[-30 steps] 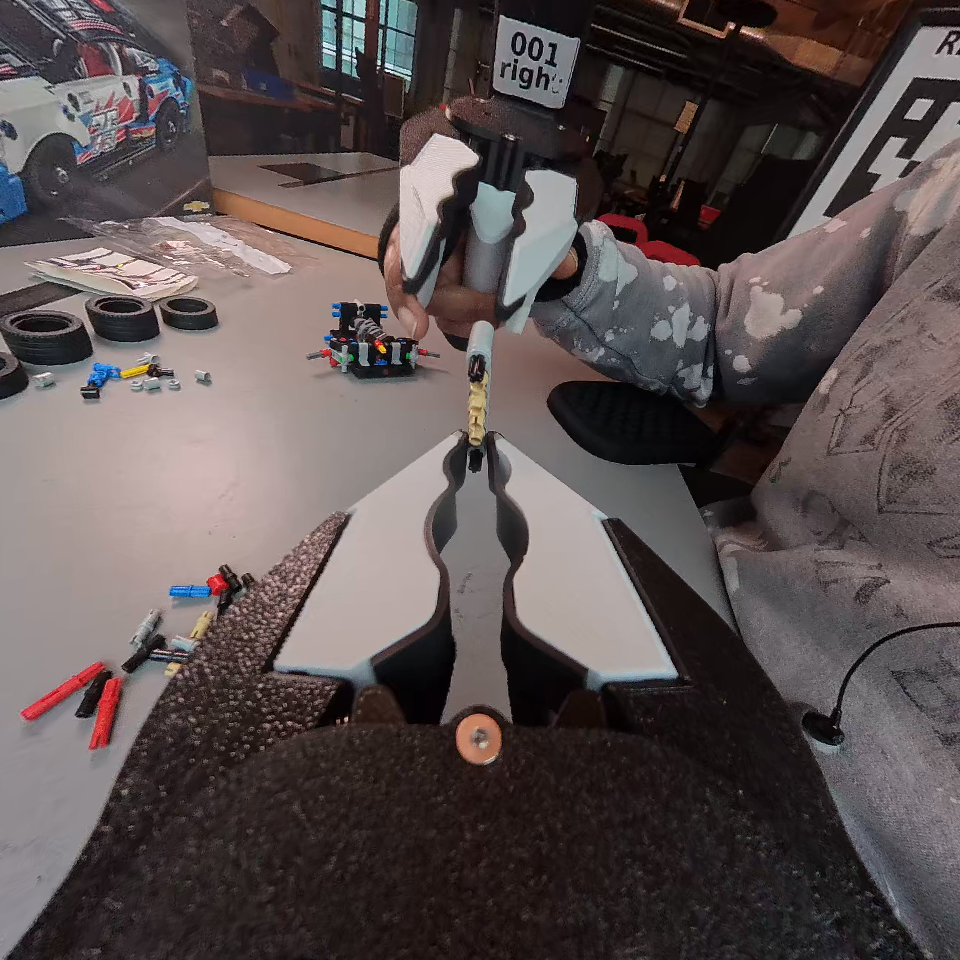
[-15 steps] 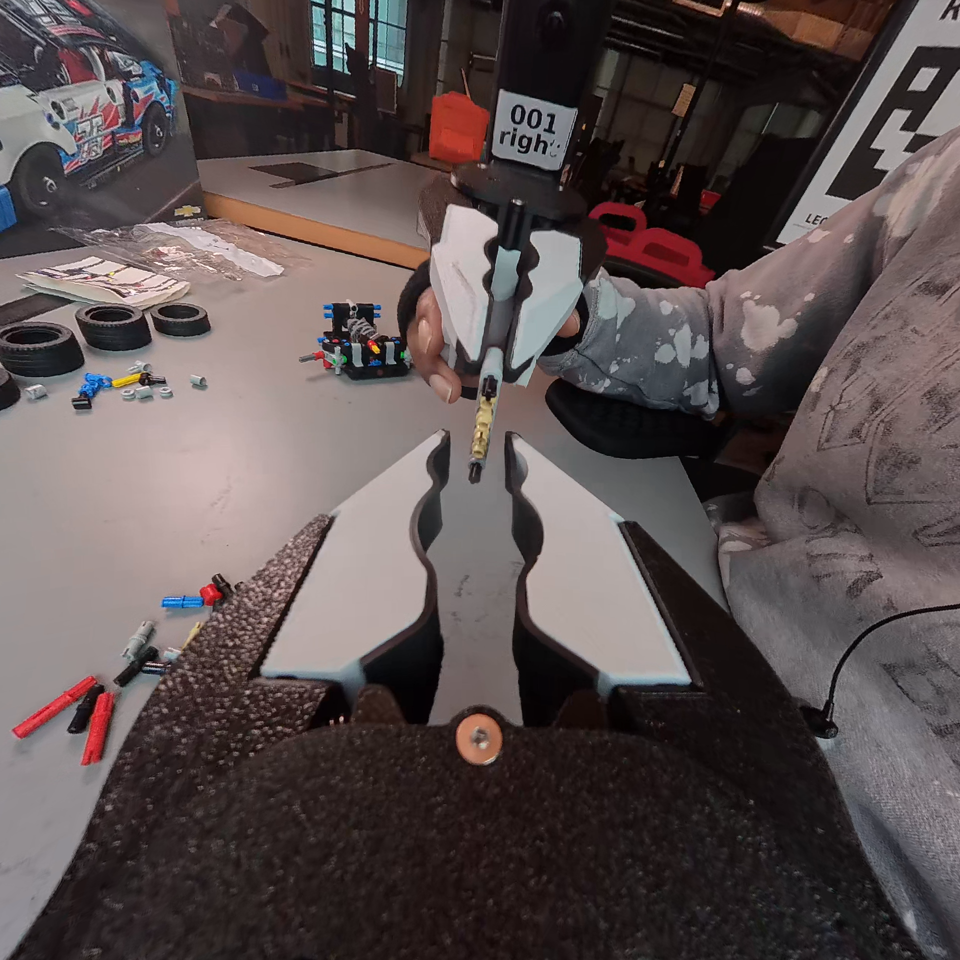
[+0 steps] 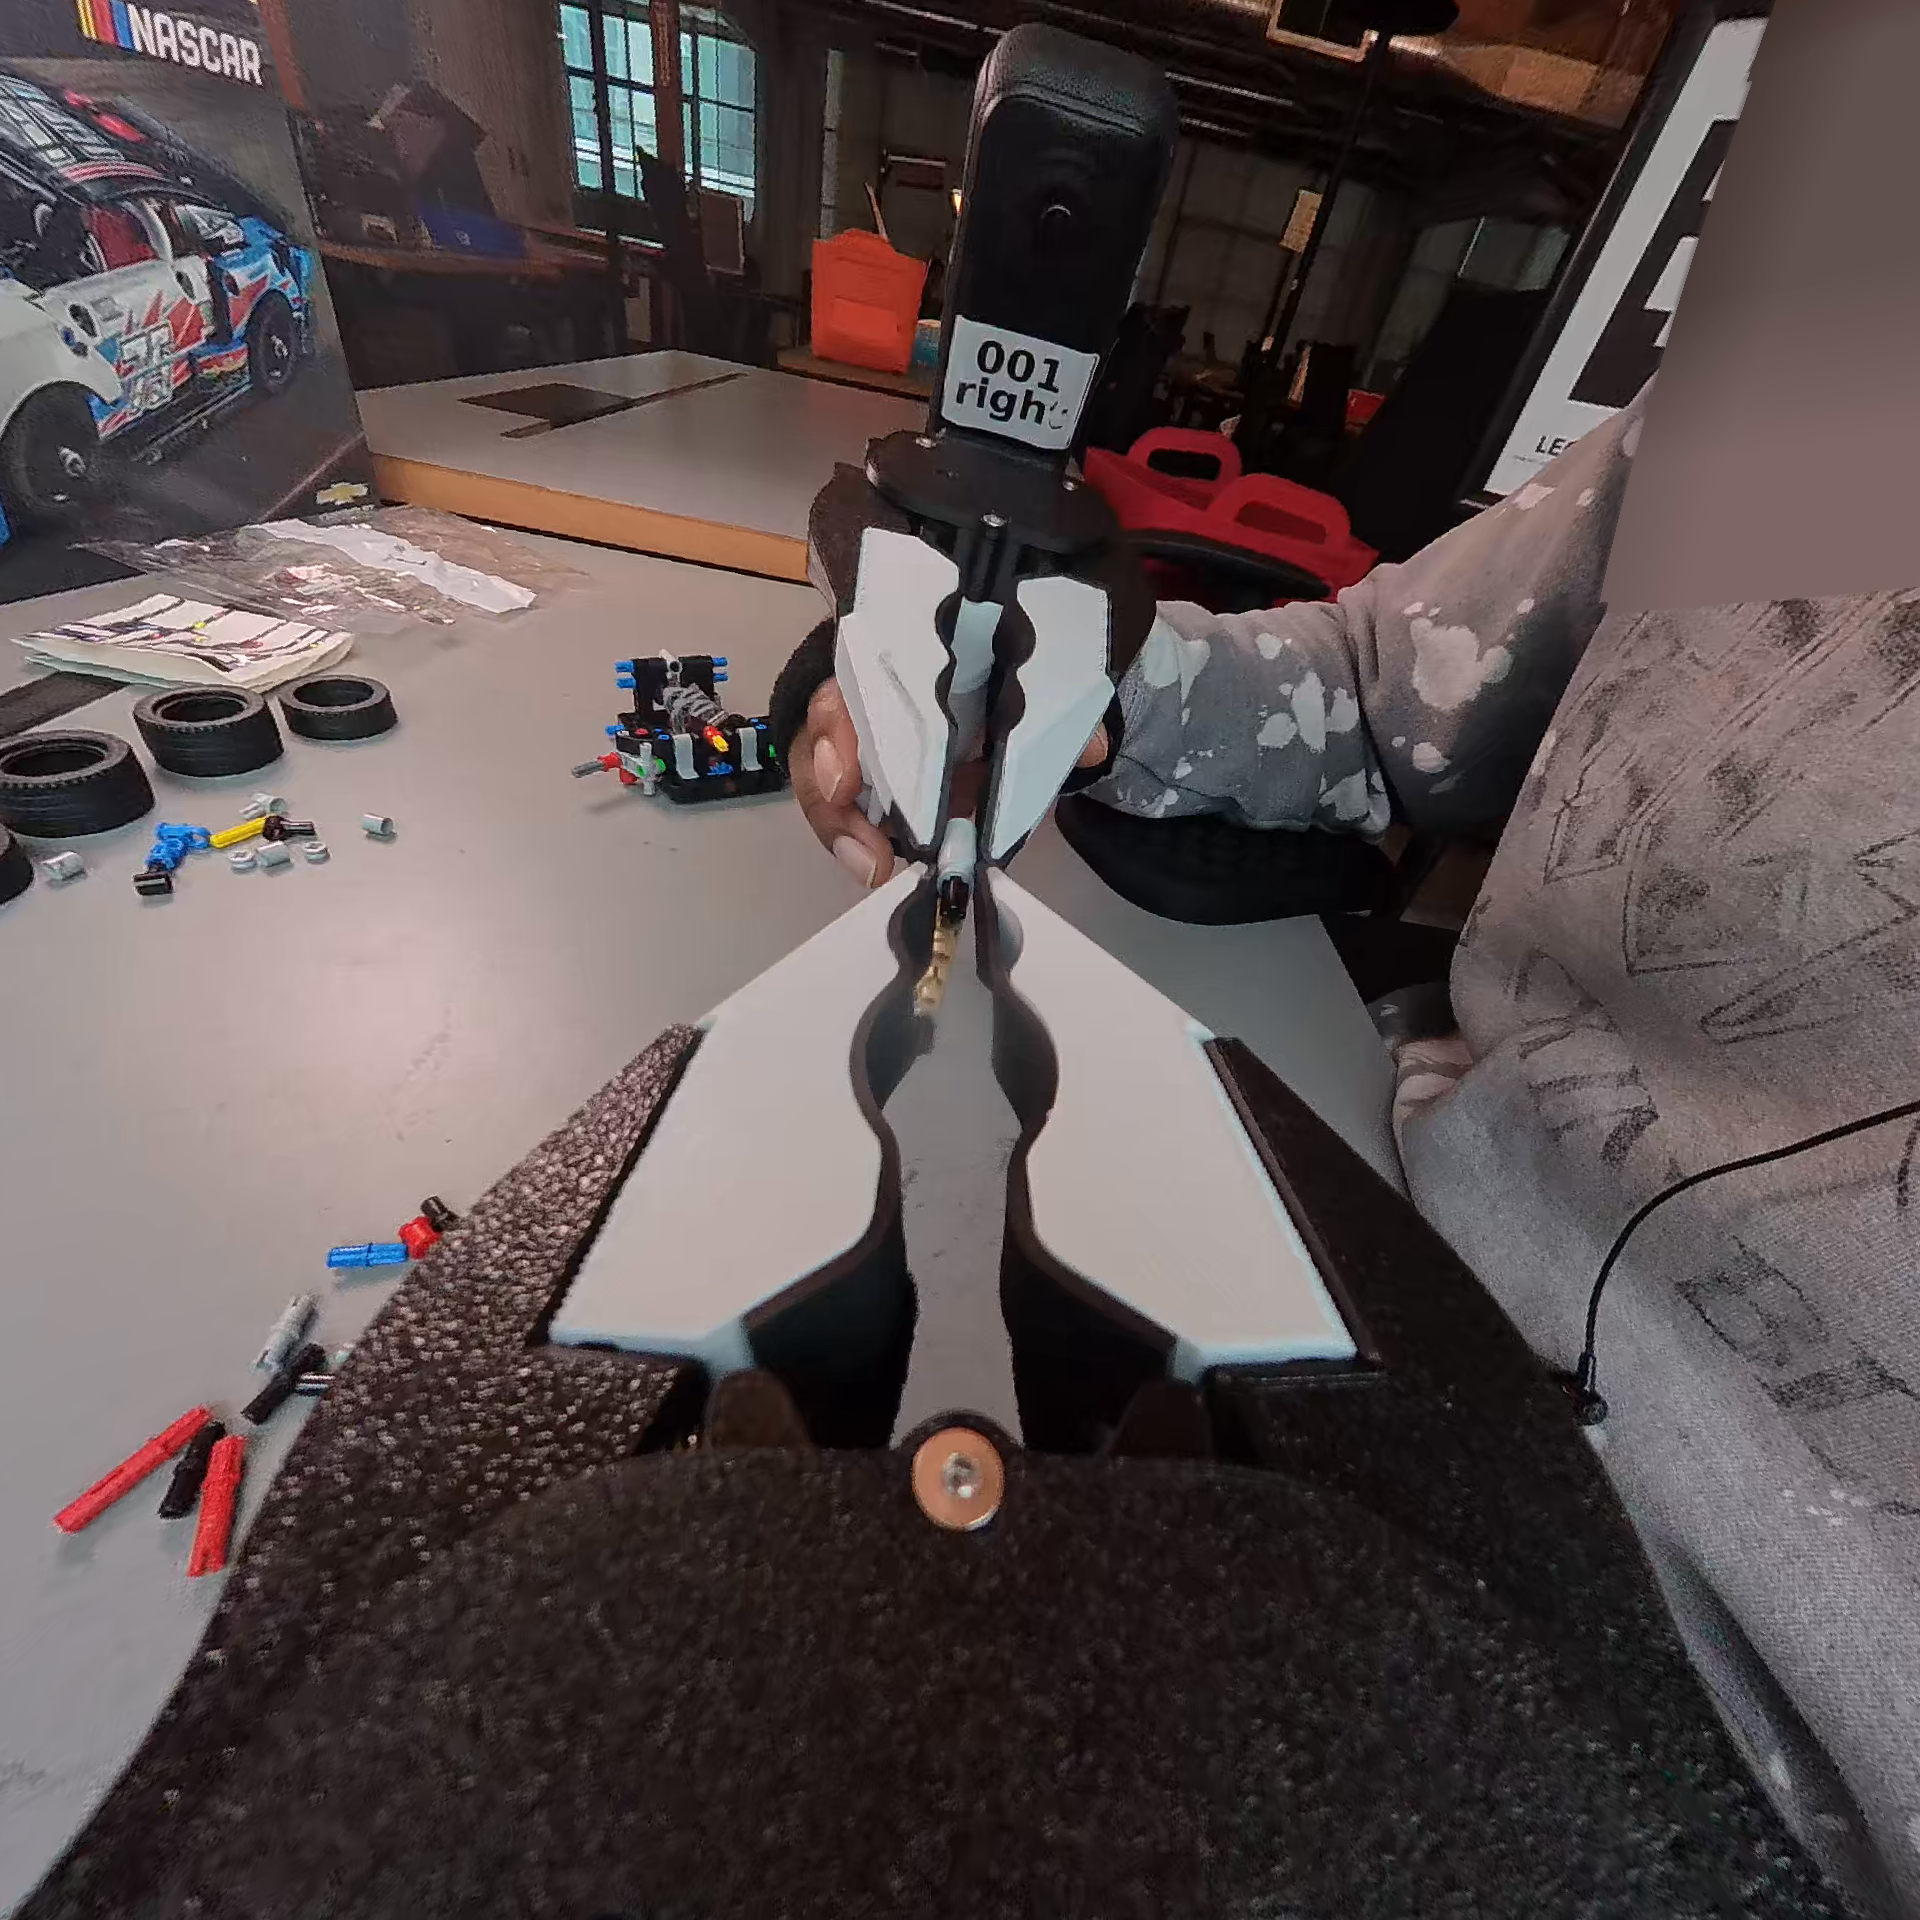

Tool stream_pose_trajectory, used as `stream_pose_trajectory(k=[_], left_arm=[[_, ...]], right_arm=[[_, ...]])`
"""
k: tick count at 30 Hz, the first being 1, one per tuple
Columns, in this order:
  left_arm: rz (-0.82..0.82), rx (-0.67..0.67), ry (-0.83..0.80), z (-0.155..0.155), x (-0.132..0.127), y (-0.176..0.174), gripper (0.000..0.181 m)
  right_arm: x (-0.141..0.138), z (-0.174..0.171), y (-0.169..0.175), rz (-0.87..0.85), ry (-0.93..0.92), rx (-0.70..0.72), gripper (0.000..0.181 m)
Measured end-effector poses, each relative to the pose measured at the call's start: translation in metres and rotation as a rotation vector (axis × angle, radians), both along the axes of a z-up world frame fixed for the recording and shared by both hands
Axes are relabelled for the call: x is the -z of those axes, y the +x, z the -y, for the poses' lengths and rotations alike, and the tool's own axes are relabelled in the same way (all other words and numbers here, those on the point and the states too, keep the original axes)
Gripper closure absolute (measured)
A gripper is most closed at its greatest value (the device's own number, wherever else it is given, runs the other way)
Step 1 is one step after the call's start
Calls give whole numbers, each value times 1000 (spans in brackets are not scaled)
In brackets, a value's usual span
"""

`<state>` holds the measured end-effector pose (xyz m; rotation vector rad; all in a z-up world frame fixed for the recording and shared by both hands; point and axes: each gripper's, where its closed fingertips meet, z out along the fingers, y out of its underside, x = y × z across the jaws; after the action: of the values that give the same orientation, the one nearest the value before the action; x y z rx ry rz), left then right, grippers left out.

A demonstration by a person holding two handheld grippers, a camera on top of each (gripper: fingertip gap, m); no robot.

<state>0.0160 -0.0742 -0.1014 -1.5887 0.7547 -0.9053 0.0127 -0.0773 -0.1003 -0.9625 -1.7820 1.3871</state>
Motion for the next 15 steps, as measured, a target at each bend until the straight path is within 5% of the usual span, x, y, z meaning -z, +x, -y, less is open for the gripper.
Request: stream_pose_trajectory(k=[4,8,15], left_arm=[[-11,-8,27,1,-6,-4,175],[69,-131,66,-2,-28,-56,176],[35,-128,57,-6,-21,-44,175]], right_arm=[[-8,-3,3,-36,-2,-24,175],[-38,-55,32,-116,-47,98,175],[8,-148,19,118,198,445,174]])
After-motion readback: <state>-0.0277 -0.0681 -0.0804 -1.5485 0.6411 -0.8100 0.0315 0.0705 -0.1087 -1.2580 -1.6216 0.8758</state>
